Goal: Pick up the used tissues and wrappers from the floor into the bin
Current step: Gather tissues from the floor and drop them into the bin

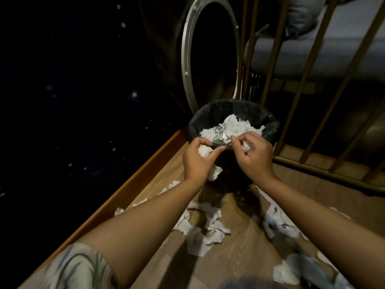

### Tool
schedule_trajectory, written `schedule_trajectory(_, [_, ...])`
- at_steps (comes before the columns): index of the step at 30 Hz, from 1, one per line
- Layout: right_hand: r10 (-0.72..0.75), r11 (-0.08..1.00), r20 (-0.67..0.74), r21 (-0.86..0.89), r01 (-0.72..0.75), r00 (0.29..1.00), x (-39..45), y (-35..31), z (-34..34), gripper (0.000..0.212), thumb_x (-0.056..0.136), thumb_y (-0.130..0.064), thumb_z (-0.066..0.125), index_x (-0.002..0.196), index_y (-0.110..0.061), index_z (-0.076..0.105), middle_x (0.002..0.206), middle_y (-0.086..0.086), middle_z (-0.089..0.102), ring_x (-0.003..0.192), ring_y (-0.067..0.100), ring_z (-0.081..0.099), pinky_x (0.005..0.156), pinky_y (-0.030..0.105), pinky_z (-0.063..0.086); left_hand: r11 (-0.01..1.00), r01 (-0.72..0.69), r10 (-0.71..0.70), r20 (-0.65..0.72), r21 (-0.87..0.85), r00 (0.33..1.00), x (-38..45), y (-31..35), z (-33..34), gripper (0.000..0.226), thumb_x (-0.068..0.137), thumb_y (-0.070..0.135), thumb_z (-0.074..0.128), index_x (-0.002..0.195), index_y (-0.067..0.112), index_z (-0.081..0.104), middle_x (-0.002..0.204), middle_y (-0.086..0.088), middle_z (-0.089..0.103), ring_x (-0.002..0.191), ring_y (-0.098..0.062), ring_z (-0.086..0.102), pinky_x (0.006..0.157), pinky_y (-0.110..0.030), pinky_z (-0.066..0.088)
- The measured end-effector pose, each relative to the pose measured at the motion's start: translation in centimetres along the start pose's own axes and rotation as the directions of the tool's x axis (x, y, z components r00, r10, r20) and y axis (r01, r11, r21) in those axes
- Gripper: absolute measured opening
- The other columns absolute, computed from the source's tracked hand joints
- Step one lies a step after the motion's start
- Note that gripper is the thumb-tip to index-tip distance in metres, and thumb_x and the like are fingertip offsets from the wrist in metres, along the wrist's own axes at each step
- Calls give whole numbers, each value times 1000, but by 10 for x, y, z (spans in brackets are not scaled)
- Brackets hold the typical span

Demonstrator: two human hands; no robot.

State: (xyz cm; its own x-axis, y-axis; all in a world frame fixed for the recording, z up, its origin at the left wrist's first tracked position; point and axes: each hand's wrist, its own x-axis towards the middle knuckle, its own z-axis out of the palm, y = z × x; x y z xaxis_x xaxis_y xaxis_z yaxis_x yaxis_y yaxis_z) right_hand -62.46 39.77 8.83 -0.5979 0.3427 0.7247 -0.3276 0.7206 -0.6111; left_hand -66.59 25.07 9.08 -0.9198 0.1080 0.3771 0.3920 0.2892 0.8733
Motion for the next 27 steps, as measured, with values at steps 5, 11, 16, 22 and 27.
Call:
schedule_trajectory(5, [-7,1000,65,11,7,998,47,0,-8,19,70,1,58,87,-6,57,94,4,47,83,6,46,76,4,34,996,-54,53,-8,-71,999,41,38,13,36,73,30,72,101,21,50,96,0,59,87,-17,60,73,-37,54])
schedule_trajectory(11, [146,988,82,29,-149,986,67,17,-1,37,68,20,43,89,-10,51,102,6,44,91,12,45,77,3,33,980,-14,23,-39,199,999,66,55,28,40,81,-2,54,109,12,29,107,-3,35,94,-19,46,78,-31,44])
schedule_trajectory(16, [193,973,231,-167,-157,954,53,46,9,27,82,-5,52,104,-17,62,113,4,56,113,23,49,101,29,32,919,-51,-39,220,390,975,64,30,34,32,86,9,60,112,15,42,131,-6,28,116,-27,45,102,-38,44])
schedule_trajectory(22, [401,738,338,-669,-82,852,41,45,8,50,91,-40,26,111,-29,70,150,3,42,148,34,2,102,65,-29,693,28,-397,349,720,849,61,33,31,67,100,34,43,155,20,8,163,-11,-4,145,-33,-27,118,-52,-7])
schedule_trajectory(27, [503,718,400,-687,-113,767,40,40,0,65,94,-56,17,115,-25,70,162,10,11,143,37,-27,103,65,-27,715,26,-388,366,699,846,66,48,17,77,95,16,50,156,17,1,162,-11,-15,146,-31,-26,119,-51,-3])
